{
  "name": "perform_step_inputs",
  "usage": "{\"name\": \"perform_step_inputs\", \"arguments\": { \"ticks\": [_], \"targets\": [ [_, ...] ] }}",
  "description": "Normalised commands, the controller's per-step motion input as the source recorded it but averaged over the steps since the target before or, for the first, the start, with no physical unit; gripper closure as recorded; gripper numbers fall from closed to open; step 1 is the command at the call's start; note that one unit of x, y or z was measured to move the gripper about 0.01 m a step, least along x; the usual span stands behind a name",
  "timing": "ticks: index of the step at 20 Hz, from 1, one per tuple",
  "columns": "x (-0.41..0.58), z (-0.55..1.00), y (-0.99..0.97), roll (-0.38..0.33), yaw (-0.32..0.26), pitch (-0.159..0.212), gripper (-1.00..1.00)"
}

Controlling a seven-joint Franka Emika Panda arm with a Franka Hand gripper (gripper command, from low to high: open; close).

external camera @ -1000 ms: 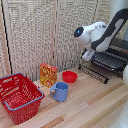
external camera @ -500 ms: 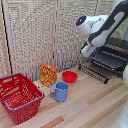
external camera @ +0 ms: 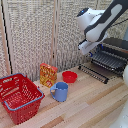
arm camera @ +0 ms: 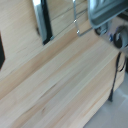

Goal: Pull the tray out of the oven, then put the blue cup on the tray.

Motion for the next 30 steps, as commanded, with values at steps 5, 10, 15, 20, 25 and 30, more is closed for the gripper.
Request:
{"name": "perform_step_inputs", "arguments": {
  "ticks": [5,10,15,20,25,30],
  "targets": [
    [0.000,0.28,0.44,0.241,-0.172,0.000,-1.00],
    [0.000,0.18,0.53,0.200,-0.162,-0.006,-1.00],
    [0.000,0.05,0.59,0.169,-0.159,-0.007,-1.00],
    [0.000,0.00,0.62,0.148,-0.158,-0.021,-1.00],
    [0.000,0.00,0.65,0.134,-0.153,-0.021,-1.00],
    [0.000,-0.07,0.67,0.125,-0.143,0.000,-1.00]
  ]
}}
